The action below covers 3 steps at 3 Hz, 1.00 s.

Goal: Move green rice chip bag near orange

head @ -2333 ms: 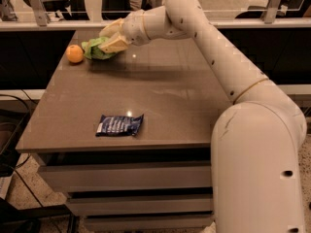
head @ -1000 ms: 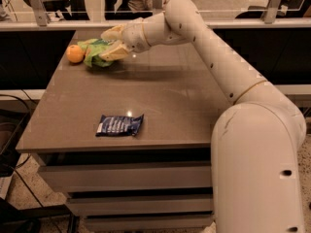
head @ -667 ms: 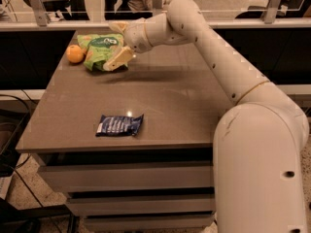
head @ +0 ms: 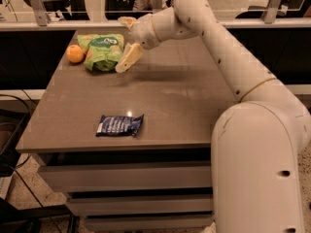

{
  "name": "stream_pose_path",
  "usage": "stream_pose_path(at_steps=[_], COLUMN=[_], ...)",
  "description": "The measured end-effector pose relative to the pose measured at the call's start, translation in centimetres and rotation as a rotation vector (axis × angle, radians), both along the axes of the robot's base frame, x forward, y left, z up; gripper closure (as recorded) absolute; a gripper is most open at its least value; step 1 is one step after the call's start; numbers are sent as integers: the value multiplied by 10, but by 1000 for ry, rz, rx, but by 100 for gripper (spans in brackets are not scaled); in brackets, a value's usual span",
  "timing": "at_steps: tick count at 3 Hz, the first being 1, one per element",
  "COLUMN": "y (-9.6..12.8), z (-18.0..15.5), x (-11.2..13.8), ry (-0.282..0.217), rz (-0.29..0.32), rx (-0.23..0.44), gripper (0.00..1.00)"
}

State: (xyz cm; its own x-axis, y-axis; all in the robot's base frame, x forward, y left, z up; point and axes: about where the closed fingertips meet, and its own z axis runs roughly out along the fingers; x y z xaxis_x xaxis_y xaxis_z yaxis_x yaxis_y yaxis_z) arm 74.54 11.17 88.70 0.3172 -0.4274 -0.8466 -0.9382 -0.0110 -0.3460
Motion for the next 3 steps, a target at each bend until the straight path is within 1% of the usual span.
stream_pose_path(at_steps=[1, 2, 3], y=[-53, -112, -111], z=[6, 11, 11], x=[4, -2, -1], ry=[28, 52, 52], rz=[-18, -62, -62], rx=[-118, -213, -212], gripper=[0, 0, 0])
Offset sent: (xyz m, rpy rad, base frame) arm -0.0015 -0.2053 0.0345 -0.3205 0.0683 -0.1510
